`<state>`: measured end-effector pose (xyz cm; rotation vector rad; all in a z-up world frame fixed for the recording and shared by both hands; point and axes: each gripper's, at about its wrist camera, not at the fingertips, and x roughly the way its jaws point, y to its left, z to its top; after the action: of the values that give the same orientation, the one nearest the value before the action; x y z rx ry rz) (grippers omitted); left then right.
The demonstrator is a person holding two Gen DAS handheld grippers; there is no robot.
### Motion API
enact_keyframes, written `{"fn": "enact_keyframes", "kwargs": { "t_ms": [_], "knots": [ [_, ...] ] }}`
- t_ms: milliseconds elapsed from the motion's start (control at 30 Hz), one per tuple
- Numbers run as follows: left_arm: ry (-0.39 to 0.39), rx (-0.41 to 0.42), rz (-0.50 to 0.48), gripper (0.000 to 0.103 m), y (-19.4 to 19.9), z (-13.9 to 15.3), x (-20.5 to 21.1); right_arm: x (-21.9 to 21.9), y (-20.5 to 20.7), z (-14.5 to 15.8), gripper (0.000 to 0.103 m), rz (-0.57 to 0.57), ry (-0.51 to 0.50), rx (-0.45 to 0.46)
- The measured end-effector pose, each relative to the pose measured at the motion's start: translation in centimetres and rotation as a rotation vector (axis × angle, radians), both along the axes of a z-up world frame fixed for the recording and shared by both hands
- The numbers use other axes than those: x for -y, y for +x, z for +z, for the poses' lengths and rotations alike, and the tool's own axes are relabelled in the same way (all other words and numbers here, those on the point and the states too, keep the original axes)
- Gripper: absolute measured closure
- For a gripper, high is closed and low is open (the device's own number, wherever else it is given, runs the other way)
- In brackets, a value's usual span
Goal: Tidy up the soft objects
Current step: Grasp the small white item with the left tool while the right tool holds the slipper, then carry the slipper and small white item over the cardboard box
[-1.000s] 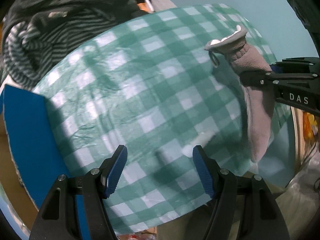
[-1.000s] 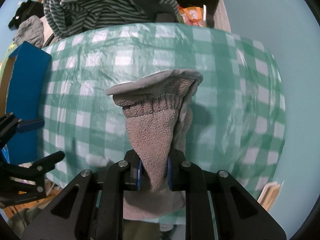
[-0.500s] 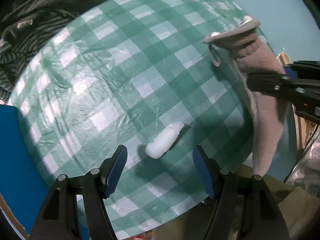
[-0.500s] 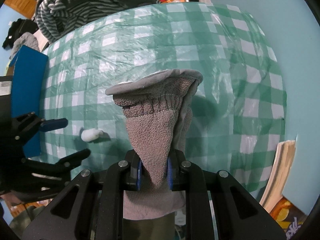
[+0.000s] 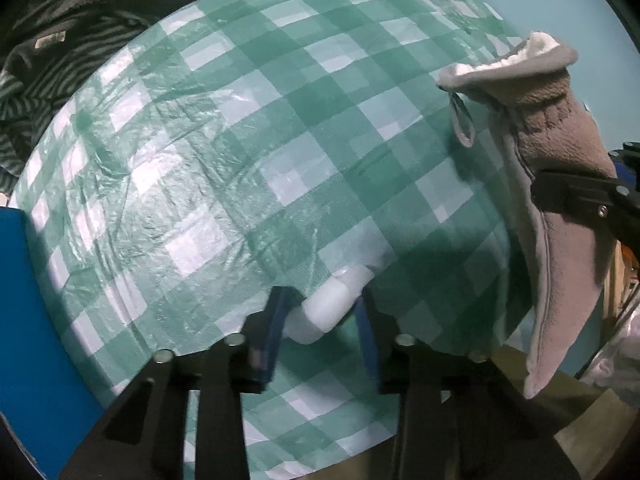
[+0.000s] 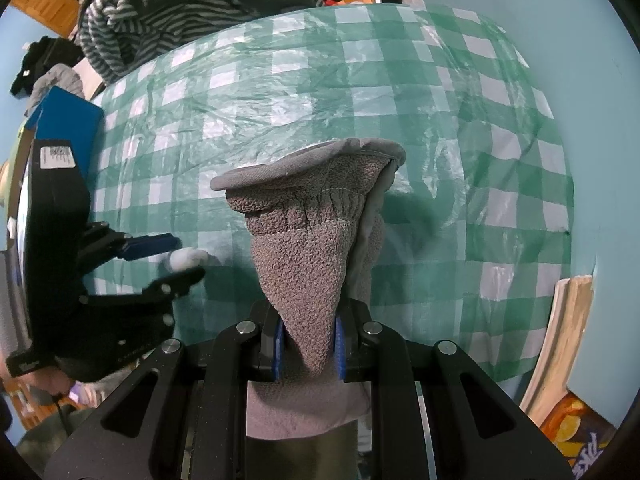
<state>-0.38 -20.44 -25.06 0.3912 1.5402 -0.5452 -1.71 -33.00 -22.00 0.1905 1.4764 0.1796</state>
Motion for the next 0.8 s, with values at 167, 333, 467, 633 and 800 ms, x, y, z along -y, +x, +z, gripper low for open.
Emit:
{"fn": "enact_keyframes", "kwargs": {
  "t_ms": [167,333,467,633,800],
  "knots": [
    [-0.015,-0.001,0.010,0.083,0.4,0.2,-0.5,-0.5,0.3,0.4,0.086,0.023,0.002,0.010],
    [-0.024,0.010,0.030,0.084,0.4,1.2,-1.4,-0.9,0.7,1.1,0.086,0.045,0.000,0.023],
    [-0.040,0.034,0.058,0.084,0.9,2.4,-2.0,-1.1,1.1,1.8,0.086,0.057,0.003,0.037],
    [-0.038,0.070,0.096,0.084,1.4,4.9,-3.7,-1.5,1.8,3.1,0.086,0.075,0.008,0.058],
    [-0.046,0.121,0.151,0.084,2.0,7.5,-4.6,-1.9,2.2,4.8,0.086,0.095,0.014,0.089]
  ]
}}
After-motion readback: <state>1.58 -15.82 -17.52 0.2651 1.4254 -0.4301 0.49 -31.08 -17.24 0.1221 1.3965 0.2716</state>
